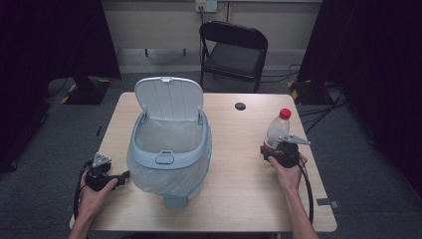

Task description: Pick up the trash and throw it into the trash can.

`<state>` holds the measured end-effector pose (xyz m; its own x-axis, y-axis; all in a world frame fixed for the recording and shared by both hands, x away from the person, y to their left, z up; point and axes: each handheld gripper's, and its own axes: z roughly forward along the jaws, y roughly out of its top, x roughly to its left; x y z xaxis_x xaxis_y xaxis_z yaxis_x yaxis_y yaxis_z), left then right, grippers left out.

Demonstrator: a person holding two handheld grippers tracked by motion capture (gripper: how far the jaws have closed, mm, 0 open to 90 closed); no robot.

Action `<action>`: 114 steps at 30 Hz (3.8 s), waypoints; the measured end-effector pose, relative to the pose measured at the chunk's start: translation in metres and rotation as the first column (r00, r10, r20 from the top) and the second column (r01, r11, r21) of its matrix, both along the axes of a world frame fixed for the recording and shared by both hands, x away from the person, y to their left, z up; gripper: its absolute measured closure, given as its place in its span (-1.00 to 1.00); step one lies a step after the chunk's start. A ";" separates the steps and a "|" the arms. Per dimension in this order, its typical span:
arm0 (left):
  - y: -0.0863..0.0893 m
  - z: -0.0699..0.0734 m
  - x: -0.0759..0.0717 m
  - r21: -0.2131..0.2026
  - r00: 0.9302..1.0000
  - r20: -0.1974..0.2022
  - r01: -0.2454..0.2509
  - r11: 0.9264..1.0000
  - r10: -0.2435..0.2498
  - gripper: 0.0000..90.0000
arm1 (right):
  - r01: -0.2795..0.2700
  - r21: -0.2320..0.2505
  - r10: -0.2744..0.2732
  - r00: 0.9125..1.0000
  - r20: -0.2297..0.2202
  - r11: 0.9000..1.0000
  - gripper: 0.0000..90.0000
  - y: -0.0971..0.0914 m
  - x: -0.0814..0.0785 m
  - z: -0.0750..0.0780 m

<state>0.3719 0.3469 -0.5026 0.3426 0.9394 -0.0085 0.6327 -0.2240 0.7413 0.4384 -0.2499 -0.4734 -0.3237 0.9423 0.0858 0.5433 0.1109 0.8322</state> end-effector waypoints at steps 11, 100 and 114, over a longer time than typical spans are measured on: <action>0.001 0.000 0.003 0.000 1.000 -0.001 0.010 1.000 -0.010 -0.68 | -0.044 0.080 0.042 0.999 0.015 0.996 -0.36 0.005 -0.009 0.014; -0.004 0.000 0.004 0.009 1.000 -0.017 0.027 1.000 -0.027 -0.83 | -0.627 0.250 0.490 0.752 0.441 0.738 -0.35 0.135 -0.079 0.240; -0.004 0.000 0.004 0.009 0.999 -0.017 0.027 1.000 -0.027 -0.83 | -0.704 0.220 0.587 0.694 0.418 0.676 -0.37 0.184 -0.061 0.243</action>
<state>0.3758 0.3432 -0.5031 0.3679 0.9298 -0.0060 0.6385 -0.2480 0.7285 0.3777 -0.0663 -0.2300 -0.9008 0.4085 0.1475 0.1712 0.0219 0.9850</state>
